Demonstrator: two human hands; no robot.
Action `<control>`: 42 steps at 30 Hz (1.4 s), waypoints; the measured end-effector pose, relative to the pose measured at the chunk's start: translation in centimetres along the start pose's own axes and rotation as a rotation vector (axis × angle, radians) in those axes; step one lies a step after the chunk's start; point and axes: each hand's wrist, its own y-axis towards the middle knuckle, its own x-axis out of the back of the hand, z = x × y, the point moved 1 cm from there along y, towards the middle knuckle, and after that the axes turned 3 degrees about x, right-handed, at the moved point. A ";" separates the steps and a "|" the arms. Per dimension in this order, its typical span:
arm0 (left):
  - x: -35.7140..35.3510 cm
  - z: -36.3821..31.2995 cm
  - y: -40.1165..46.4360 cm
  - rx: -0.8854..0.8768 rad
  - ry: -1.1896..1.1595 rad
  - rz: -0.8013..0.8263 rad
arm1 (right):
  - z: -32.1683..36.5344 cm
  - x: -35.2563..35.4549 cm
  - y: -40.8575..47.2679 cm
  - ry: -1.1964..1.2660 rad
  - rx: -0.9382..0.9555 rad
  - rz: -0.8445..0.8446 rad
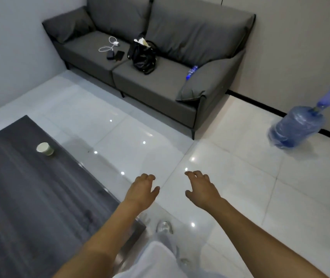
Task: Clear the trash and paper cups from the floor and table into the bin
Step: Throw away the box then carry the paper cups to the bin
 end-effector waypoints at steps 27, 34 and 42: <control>20.6 17.9 29.2 0.729 -0.326 -0.267 | 25.2 14.1 48.6 -0.335 0.706 0.307; 22.8 22.6 28.9 0.992 -0.476 -0.349 | 34.6 12.3 54.6 -0.463 0.913 0.460; 23.6 32.2 26.6 1.216 -0.614 -0.421 | 47.7 5.2 56.5 -0.544 1.113 0.576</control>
